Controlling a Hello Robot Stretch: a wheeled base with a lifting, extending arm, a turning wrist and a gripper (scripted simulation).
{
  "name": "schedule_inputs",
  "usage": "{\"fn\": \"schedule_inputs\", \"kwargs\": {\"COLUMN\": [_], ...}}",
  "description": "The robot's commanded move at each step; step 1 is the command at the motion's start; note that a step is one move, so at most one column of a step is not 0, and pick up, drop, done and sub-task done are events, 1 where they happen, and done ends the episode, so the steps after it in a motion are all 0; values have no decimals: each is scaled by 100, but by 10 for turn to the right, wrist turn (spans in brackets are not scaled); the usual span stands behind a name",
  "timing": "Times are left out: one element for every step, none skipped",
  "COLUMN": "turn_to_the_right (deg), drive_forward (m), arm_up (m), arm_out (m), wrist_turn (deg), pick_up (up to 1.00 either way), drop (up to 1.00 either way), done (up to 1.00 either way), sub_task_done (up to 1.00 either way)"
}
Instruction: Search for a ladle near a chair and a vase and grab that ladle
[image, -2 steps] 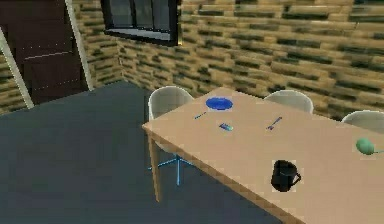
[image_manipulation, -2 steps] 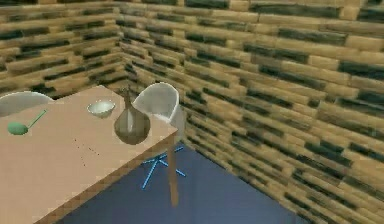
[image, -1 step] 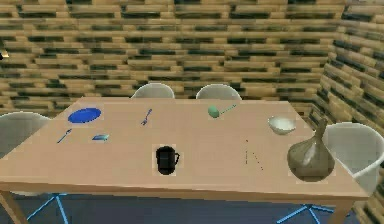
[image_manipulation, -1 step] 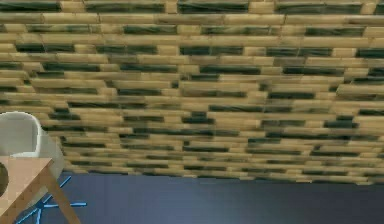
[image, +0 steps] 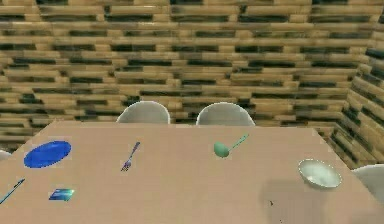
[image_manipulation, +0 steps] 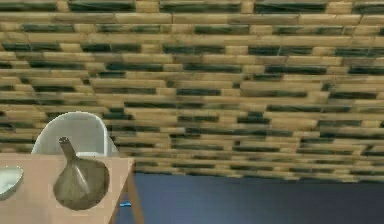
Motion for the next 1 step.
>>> {"fn": "schedule_inputs", "kwargs": {"turn_to_the_right": [-450], "drive_forward": [0], "arm_up": [0], "arm_out": [0], "wrist_turn": [0], "pick_up": [0], "drop": [0], "done": [0], "sub_task_done": [0]}}
